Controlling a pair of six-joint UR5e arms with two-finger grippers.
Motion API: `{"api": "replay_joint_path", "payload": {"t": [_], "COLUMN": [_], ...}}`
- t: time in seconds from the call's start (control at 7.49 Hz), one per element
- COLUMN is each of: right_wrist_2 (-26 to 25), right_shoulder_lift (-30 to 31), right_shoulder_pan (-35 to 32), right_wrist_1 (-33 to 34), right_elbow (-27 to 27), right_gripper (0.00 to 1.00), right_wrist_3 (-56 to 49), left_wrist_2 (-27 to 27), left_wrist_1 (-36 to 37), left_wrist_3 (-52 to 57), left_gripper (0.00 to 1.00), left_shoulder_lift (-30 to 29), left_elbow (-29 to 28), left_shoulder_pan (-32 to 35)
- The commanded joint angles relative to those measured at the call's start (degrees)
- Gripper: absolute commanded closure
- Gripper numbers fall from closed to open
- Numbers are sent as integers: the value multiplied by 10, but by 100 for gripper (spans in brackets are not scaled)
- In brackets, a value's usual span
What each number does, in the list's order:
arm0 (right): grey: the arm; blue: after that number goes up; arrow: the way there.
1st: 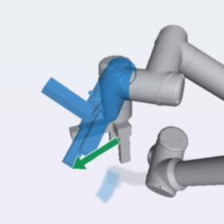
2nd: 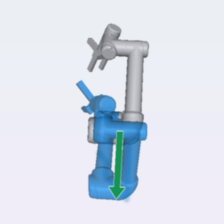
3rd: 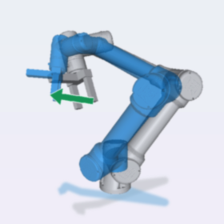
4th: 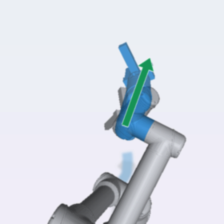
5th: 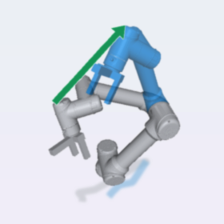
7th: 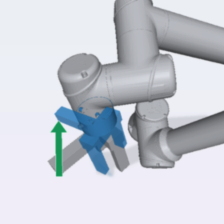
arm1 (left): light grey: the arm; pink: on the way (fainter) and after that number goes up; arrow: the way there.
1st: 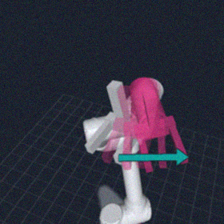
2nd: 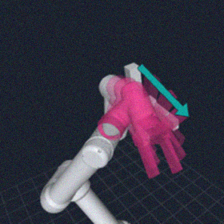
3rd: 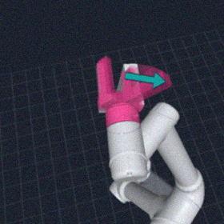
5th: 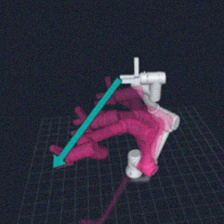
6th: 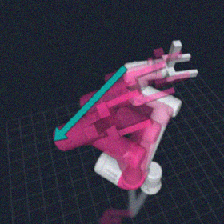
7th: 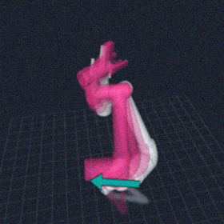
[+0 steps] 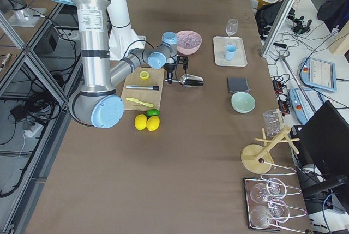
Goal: Put ice in cup with scoop
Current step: 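Lower the scoop onto the table and open the right gripper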
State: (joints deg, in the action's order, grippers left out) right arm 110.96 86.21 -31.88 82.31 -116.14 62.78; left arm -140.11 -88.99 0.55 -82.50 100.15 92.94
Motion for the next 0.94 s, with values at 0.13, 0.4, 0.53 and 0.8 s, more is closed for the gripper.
{"api": "replay_joint_path", "payload": {"t": [0.13,0.4,0.53,0.8], "right_wrist_2": [35,40,39,39], "right_shoulder_lift": [-16,-42,-45,-46], "right_shoulder_pan": [-46,-56,-57,-56], "right_wrist_1": [4,7,12,7], "right_elbow": [30,58,63,68], "right_gripper": [100,100,100,100], "right_wrist_3": [-41,-40,-40,-35], "left_wrist_2": [5,24,24,22], "left_wrist_1": [26,25,25,24], "left_wrist_3": [27,27,26,24], "left_gripper": [2,2,2,2], "left_shoulder_lift": [-3,-2,0,-5], "left_elbow": [-1,3,1,-20], "left_shoulder_pan": [0,0,0,-5]}}
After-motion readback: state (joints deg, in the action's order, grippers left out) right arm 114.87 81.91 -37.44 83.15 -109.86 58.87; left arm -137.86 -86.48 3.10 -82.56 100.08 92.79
